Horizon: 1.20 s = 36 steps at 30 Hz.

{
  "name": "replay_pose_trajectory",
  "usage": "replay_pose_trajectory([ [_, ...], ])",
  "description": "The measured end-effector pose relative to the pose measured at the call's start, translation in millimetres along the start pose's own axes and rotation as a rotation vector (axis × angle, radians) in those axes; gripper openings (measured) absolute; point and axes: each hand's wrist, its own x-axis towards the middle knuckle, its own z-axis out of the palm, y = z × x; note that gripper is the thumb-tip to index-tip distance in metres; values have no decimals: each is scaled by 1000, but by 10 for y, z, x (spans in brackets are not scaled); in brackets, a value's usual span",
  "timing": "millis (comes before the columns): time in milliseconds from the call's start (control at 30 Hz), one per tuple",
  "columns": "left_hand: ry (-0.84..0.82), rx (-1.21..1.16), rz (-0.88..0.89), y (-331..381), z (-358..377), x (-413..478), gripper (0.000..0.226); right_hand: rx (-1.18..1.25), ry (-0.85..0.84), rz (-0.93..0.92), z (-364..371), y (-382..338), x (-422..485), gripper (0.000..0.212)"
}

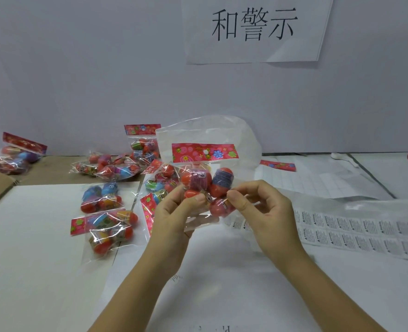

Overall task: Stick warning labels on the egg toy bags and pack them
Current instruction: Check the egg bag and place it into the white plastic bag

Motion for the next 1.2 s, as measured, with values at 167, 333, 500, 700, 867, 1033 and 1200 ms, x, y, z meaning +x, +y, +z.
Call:
replay_pose_trajectory([
  [167, -1, -62, -25, 16, -14, 14, 36, 85, -15, 30, -35, -17, 10, 11],
  [333, 2, -139, -66, 19, -16, 14, 42, 263, -46, 114, -56, -40, 46, 13],
  [500, -9, -158, -90, 32, -33, 18, 37, 349, -34, 172, -70, -72, 60, 15],
  [700, 15, -164, -117, 49, -11, 16, 55, 254, 74, 71, -99, -73, 39, 12],
  [867, 15, -173, -129, 49, -11, 22, 52, 307, 68, 92, -99, -84, 37, 18],
  [1033, 15, -183, -123, 40, -22, 34, 41, 302, 58, 324, -70, -56, 65, 24],
  [1200, 33, -122, -123, 23, -33, 40, 57, 283, -200, 387, -52, -95, 44, 40],
])
